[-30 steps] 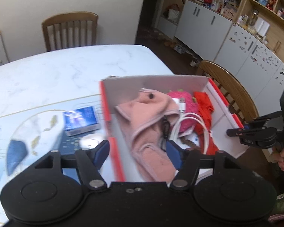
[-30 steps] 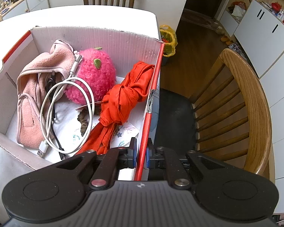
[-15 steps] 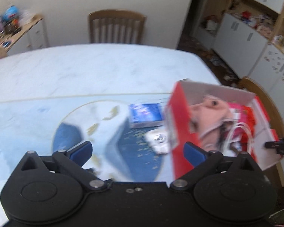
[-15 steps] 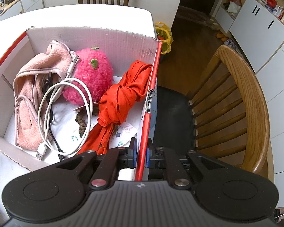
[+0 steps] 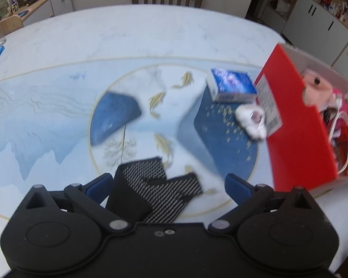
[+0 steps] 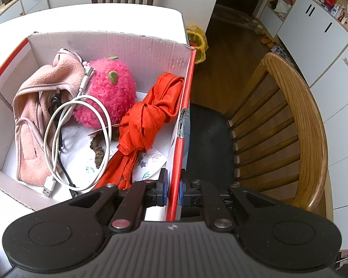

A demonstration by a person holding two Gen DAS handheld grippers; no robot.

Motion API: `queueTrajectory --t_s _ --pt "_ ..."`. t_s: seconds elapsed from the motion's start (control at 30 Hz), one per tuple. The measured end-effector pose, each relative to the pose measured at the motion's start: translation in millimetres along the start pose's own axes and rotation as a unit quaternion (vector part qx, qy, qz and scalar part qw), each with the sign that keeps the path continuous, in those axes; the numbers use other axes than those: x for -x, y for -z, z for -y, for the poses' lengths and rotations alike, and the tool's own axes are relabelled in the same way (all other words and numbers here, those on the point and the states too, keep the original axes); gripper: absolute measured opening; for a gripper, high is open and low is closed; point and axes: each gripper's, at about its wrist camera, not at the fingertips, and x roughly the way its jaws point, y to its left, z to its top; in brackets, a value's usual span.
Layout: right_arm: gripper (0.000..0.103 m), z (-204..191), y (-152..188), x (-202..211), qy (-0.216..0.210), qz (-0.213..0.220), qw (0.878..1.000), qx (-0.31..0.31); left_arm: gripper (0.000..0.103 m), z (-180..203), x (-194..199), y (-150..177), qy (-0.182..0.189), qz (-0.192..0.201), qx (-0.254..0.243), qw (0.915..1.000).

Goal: Organize objects
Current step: 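Move the left gripper back to the mat over the black dotted glove, then grasp the black dotted glove with the left gripper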

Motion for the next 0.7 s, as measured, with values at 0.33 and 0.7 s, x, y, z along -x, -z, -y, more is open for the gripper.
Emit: queueTrajectory --t_s 0.33,0.7 --pt "0.009 -1 0 0 0.001 -0.001 1.0 0.0 0.097 -11 -19 15 -0.012 -0.023 0.004 0.9997" --pt "0.009 -1 1 0 0.001 0.0 1.0 -0.001 0.063 -9 -16 17 -0.035 -0.007 -0.011 0.9993"
